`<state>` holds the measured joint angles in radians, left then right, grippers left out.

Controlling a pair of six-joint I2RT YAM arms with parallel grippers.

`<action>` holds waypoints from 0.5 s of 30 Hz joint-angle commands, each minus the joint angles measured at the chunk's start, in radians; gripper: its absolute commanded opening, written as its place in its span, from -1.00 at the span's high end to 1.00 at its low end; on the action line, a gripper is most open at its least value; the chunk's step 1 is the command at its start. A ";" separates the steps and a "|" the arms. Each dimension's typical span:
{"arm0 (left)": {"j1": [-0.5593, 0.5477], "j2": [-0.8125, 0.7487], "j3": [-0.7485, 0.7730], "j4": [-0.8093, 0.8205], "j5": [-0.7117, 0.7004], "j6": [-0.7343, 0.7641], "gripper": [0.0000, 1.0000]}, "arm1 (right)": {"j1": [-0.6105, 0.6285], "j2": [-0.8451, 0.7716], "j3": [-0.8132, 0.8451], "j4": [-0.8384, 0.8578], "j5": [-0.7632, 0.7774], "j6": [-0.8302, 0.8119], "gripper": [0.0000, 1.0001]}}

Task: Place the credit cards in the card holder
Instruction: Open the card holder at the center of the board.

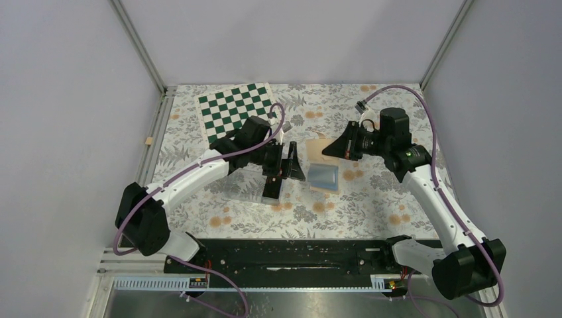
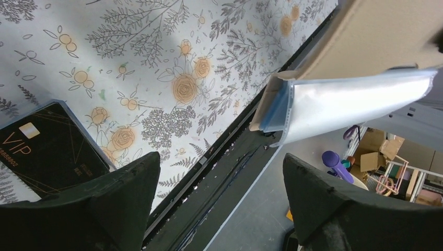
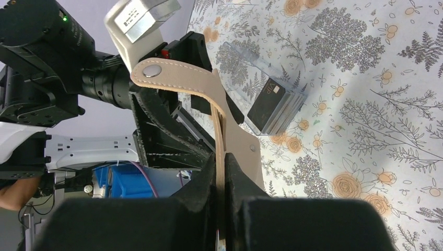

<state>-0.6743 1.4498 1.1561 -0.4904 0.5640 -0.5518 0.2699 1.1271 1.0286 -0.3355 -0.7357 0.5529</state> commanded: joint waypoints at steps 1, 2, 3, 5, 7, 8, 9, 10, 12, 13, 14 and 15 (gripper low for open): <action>-0.001 -0.004 0.001 0.043 -0.059 -0.021 -0.72 | -0.009 -0.001 0.049 0.047 -0.043 0.029 1.00; -0.001 -0.004 0.001 0.049 -0.069 -0.023 -0.72 | -0.009 0.000 0.048 0.048 -0.044 0.030 1.00; -0.003 -0.004 -0.002 0.062 -0.069 -0.024 -0.72 | -0.009 0.002 0.047 0.047 -0.046 0.030 1.00; -0.003 0.002 -0.003 0.074 -0.076 -0.032 -0.72 | -0.009 0.003 0.043 0.051 -0.054 0.036 1.00; -0.004 0.017 0.003 0.076 -0.086 -0.035 -0.72 | -0.009 0.001 0.041 0.057 -0.058 0.040 1.00; -0.004 0.021 0.005 0.075 -0.097 -0.039 -0.71 | -0.009 0.000 0.039 0.057 -0.057 0.040 1.00; -0.004 0.025 0.005 0.077 -0.099 -0.044 -0.71 | -0.009 -0.001 0.038 0.058 -0.057 0.041 1.00; -0.004 0.029 0.006 0.087 -0.089 -0.047 -0.71 | -0.009 0.000 0.038 0.058 -0.057 0.042 1.00; -0.008 0.036 0.010 0.100 -0.078 -0.050 -0.69 | -0.011 0.001 0.037 0.058 -0.056 0.040 1.00; -0.009 0.038 0.013 0.104 -0.069 -0.047 -0.67 | -0.010 0.001 0.036 0.061 -0.055 0.040 1.00; -0.012 0.040 0.014 0.104 -0.062 -0.045 -0.65 | -0.012 0.004 0.037 0.059 -0.055 0.041 1.00; -0.012 0.040 0.015 0.104 -0.061 -0.046 -0.64 | -0.013 0.004 0.037 0.060 -0.056 0.042 1.00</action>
<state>-0.6777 1.4864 1.1549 -0.4454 0.5003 -0.5858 0.2665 1.1305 1.0294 -0.3222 -0.7540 0.5819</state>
